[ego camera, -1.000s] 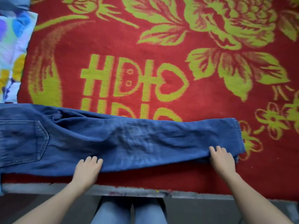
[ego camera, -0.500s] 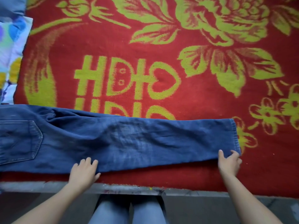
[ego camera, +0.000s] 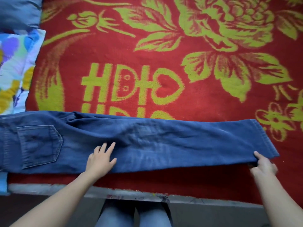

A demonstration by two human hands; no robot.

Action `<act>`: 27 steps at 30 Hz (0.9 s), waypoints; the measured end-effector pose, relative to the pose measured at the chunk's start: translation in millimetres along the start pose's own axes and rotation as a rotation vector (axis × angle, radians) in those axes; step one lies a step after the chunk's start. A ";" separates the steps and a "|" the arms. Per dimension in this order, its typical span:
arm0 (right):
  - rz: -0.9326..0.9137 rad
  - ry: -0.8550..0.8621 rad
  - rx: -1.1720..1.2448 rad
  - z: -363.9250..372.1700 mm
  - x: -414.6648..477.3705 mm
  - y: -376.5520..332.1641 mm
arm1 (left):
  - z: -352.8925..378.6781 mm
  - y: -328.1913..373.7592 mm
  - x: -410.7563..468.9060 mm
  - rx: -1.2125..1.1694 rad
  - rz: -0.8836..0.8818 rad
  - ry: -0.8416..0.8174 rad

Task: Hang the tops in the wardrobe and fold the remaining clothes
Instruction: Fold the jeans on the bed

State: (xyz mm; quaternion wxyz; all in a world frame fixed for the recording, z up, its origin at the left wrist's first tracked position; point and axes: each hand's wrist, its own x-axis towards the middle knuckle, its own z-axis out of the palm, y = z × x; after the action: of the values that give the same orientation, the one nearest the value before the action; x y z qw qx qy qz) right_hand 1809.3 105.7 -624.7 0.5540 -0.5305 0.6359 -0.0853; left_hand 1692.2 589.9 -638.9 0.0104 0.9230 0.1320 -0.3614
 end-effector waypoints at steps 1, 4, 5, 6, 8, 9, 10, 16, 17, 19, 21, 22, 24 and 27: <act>0.020 0.026 -0.158 -1.9 -4.9 3.1 | -1.0 -0.5 2.9 -0.009 0.001 -0.017; -0.210 0.116 -0.845 9.0 -32.3 22.2 | -2.4 -4.7 8.3 0.005 -0.007 -0.031; -0.384 0.090 -0.952 19.1 -48.4 27.5 | -3.1 -5.6 7.8 0.021 -0.001 -0.017; -0.558 0.025 -1.010 32.3 -66.4 34.9 | -4.3 -7.1 6.7 0.019 0.002 0.022; -0.814 -0.162 -1.119 60.7 -103.9 55.3 | -11.3 -13.4 4.3 -0.061 -0.005 0.163; -0.901 -0.255 -1.176 75.5 -124.3 67.6 | -16.6 -19.9 3.2 -0.121 -0.019 0.238; -0.978 -0.341 -1.234 89.1 -145.4 80.3 | -21.1 -28.1 2.6 -0.189 -0.042 0.310; -1.284 -0.814 -1.360 143.0 -259.8 149.6 | -36.9 -95.2 4.7 -0.263 -0.240 0.382; -1.322 -0.876 -1.370 150.2 -275.5 158.7 | -39.2 -108.2 6.4 -0.270 -0.260 0.396; -1.394 -0.996 -1.403 164.7 -300.7 173.9 | -41.6 -134.5 10.0 -0.279 -0.294 0.427; -1.433 -1.079 -1.415 182.4 -324.5 189.2 | -39.6 -166.2 13.8 -0.277 -0.339 0.438; -1.445 -1.096 -1.409 188.4 -330.8 192.4 | -38.0 -177.2 15.9 -0.279 -0.364 0.451; -1.455 -1.095 -1.419 211.6 -357.1 208.4 | -37.2 -218.8 22.6 -0.314 -0.438 0.492; -1.362 -1.044 -1.457 240.3 -387.4 225.1 | -39.9 -272.4 35.0 -0.419 -0.571 0.529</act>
State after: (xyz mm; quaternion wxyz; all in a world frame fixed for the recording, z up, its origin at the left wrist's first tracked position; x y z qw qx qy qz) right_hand 1801.3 614.0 -632.8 0.1484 -0.9350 -0.1977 0.2542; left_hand 1675.0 865.7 -612.1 0.0627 0.8882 0.4504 -0.0663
